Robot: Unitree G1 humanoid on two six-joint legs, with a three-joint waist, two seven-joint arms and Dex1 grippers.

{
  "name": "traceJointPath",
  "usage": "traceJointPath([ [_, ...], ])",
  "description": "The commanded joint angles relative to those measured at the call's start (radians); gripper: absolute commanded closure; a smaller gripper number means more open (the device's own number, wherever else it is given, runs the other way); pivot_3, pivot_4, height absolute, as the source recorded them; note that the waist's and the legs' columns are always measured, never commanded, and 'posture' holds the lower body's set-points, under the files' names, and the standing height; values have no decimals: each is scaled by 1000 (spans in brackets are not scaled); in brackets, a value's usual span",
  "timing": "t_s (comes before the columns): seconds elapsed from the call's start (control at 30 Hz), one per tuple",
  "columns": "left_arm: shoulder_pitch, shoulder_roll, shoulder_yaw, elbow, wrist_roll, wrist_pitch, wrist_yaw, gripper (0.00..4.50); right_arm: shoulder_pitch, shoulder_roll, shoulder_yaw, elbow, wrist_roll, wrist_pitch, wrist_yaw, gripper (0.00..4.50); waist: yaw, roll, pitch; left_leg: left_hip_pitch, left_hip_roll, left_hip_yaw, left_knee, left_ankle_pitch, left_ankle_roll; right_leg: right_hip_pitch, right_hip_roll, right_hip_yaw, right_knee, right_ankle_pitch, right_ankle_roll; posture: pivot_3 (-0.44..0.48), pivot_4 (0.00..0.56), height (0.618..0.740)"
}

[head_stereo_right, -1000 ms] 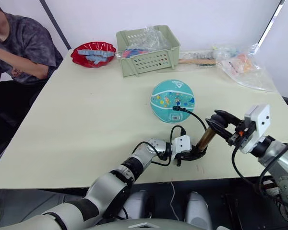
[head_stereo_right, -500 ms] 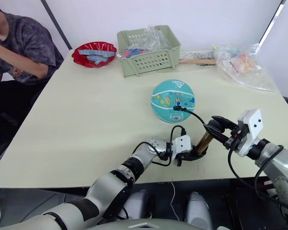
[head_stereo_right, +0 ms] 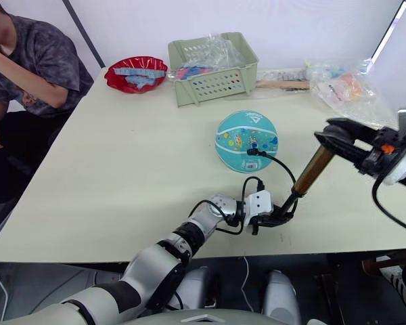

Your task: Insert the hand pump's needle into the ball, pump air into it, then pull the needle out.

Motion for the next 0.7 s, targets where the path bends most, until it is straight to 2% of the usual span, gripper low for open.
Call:
traceJointPath([
  [0.03,27,12,-37,53,43,26,-5,3372,-98,-48,-110,28,90,5,-36,2868,-1,1,0,0,0,0,0,0,0,0,0,0,0,0,0,0,150,740],
  [0.23,28,12,-37,53,42,26,-6,3372,-127,-48,-113,18,120,44,-65,2868,-1,4,8,-2,0,1,0,0,0,-2,0,0,0,2,3,0,150,740],
  [0.47,29,10,-39,53,45,25,-5,3372,104,55,14,-81,-46,1,-21,2868,-1,0,6,0,0,1,0,0,0,0,1,0,-1,2,4,0,150,740],
  [0.7,33,9,-41,52,47,24,0,3372,271,179,207,-85,-263,-135,-4,2868,-14,-6,-3,2,1,0,0,0,0,1,1,0,0,2,4,0,150,740],
])
